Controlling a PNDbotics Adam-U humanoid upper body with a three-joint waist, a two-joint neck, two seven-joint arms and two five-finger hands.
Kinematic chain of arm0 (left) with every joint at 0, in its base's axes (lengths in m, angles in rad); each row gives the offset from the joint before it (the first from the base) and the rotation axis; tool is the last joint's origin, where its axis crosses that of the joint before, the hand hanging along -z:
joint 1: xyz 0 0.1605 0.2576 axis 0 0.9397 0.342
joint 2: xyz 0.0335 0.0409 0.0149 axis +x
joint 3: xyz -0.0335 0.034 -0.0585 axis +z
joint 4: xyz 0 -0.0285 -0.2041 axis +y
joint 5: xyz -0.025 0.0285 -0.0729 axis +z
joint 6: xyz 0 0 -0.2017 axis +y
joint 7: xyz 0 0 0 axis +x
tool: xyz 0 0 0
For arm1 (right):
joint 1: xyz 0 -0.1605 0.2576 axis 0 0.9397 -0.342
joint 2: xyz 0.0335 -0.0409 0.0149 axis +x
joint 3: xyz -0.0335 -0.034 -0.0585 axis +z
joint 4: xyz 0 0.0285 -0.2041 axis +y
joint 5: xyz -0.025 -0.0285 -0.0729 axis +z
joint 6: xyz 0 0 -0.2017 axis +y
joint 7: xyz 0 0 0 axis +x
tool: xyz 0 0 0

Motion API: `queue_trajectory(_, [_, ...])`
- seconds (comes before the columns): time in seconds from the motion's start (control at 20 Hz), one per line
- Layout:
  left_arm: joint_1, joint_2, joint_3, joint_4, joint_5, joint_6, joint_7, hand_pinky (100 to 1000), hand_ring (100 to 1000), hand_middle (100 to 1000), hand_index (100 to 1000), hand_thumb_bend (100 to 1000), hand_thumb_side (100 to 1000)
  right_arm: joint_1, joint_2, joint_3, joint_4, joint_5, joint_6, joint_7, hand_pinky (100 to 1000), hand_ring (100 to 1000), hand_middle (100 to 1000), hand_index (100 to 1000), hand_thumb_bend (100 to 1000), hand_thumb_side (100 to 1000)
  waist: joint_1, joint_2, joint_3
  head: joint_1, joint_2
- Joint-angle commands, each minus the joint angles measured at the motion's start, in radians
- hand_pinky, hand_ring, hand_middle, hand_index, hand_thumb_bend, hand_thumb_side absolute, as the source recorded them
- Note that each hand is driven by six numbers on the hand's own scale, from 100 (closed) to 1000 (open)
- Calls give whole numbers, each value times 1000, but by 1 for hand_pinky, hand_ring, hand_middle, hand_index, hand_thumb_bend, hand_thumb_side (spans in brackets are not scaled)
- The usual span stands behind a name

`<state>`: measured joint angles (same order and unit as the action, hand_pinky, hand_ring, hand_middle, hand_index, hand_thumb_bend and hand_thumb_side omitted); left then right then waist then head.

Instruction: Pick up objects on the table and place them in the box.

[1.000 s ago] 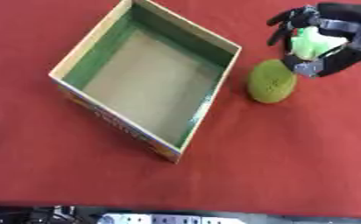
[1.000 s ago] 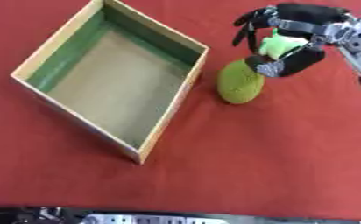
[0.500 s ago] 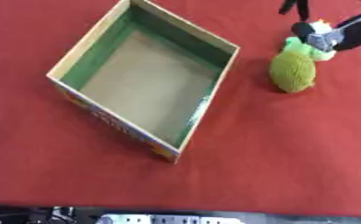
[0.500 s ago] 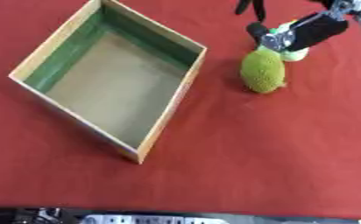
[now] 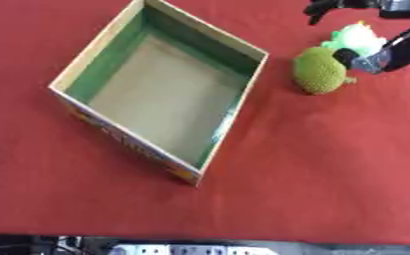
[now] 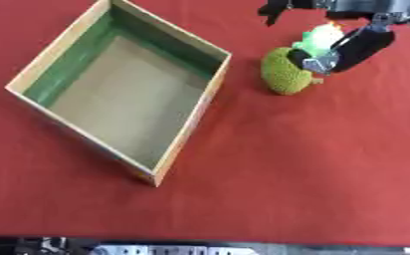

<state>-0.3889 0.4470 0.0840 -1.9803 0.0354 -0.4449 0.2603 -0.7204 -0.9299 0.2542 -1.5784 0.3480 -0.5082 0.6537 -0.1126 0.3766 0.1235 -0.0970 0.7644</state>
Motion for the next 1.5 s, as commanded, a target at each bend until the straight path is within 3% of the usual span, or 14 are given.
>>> queue_trajectory(0.05, [-8, 20, 0, -20, 5, 2, -2, 847, 793, 713, 896, 156, 718, -5, -44, -14, 28, 29, -53, 20, 1000, 1000, 822, 1000, 100, 426, -4, -26, -2, -2, 6])
queue_trajectory(0.45, [-12, 18, -2, -20, 8, 2, -3, 847, 793, 714, 896, 155, 718, -13, -29, 5, 99, 66, -58, 9, 1000, 1000, 850, 1000, 100, 458, -4, -27, 3, -2, 6])
queue_trajectory(1.0, [-20, 14, -2, -20, 12, 2, -5, 847, 793, 715, 896, 155, 718, -49, 28, 39, 228, 196, -109, -12, 1000, 1000, 863, 1000, 117, 397, -4, -23, 13, -4, 6])
queue_trajectory(1.35, [-25, 12, -3, -20, 15, 3, -8, 847, 793, 714, 896, 155, 719, -59, 58, 49, 301, 253, -139, -16, 1000, 1000, 865, 1000, 115, 469, -4, -19, 19, 3, 6])
queue_trajectory(1.5, [-26, 11, -4, -20, 17, 3, -10, 847, 792, 713, 896, 154, 719, -61, 68, 46, 332, 270, -145, -21, 1000, 1000, 866, 1000, 143, 461, -5, -18, 20, 9, 6])
